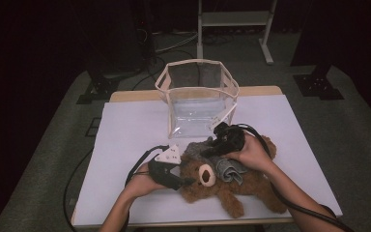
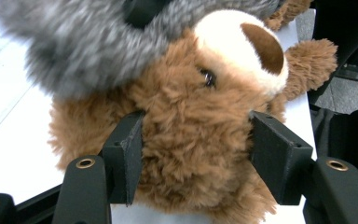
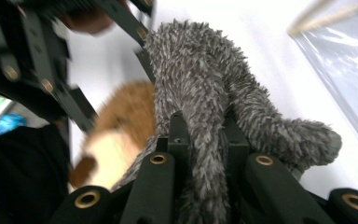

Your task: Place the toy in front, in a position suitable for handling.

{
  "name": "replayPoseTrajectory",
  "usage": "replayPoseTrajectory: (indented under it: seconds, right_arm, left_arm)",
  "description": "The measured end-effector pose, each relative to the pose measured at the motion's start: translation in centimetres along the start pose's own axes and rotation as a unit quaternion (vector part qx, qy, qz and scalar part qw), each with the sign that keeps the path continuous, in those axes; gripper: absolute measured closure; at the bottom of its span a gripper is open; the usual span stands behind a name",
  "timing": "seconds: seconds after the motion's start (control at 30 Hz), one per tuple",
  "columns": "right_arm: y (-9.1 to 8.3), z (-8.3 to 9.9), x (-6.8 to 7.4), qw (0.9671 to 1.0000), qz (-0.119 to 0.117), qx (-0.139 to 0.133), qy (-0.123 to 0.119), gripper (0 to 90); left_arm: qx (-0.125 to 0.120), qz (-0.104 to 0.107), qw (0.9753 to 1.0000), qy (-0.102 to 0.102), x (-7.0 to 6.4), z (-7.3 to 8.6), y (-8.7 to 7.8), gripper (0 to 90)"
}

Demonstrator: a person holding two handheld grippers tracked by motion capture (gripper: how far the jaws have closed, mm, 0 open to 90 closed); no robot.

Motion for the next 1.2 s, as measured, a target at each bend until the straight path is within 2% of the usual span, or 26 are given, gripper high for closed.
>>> replayPoseTrajectory:
  seconds: [0.07,0.1,0.2,0.3,0.47,0.6,0.67,0.73,0.8,0.93,1.07,1.2]
  right_arm:
    - [-0.4,0.9,-0.7,0.9999,0.013,0.004,0.003,78.1]
    - [-0.6,1.3,-0.8,0.9998,0.006,-0.001,0.018,78.0]
    - [-0.9,1.7,-1.0,0.9996,0.000,-0.007,0.026,78.1]
    - [-0.8,1.1,-0.5,0.9999,0.000,-0.011,0.011,78.1]
    - [0.1,-0.4,1.1,0.9996,-0.018,-0.016,-0.012,78.0]
    - [-0.3,0.1,0.9,0.9997,-0.019,-0.010,-0.015,77.9]
    - [-1.6,0.7,0.3,0.9998,-0.006,-0.015,-0.009,77.8]
    - [-3.1,1.1,0.0,0.9995,-0.006,-0.032,0.000,77.6]
    - [-5.1,1.4,-0.2,0.9986,-0.004,-0.052,0.011,77.6]
    - [-9.4,2.1,-0.6,0.9966,0.024,-0.078,0.012,77.6]
    - [-12.6,3.4,-1.0,0.9944,0.050,-0.091,0.019,77.7]
    - [-15.1,4.8,-1.5,0.9921,0.079,-0.094,0.026,77.7]
  left_arm:
    - [0.001,-0.004,1.0000,0.003,0.2,0.1,-0.3,38.5]
    - [0.001,-0.005,1.0000,0.005,0.2,0.1,-0.4,38.7]
    - [0.003,-0.006,1.0000,0.003,0.1,0.1,-0.5,39.6]
    - [0.006,-0.007,1.0000,0.001,0.1,0.1,-0.1,40.0]
    - [0.015,-0.001,0.9999,0.002,0.1,0.0,0.1,39.9]
    - [0.014,-0.002,0.9999,0.001,-0.1,0.2,0.0,39.9]
    - [0.014,-0.002,0.9999,0.002,-0.1,0.2,0.0,39.8]
    - [0.014,-0.001,0.9999,0.004,0.0,0.3,0.0,39.8]
    - [0.014,-0.002,0.9999,0.003,0.1,0.2,0.0,39.8]
    - [0.020,-0.003,0.9998,0.003,-0.1,0.1,0.0,39.2]
    - [0.024,-0.004,0.9997,0.003,-0.1,0.1,0.0,39.0]
    - [0.028,-0.002,0.9996,0.005,-0.1,0.0,0.0,38.9]
Point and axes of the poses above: each handheld gripper's, and its own axes: y roughly forward along the jaws, z roughly out of its underside, x roughly to its left, the point moved 10 cm from there along y, roughly forward along the jaws, and after that the axes turned 7 degrees about y, right-handed, at the moved point
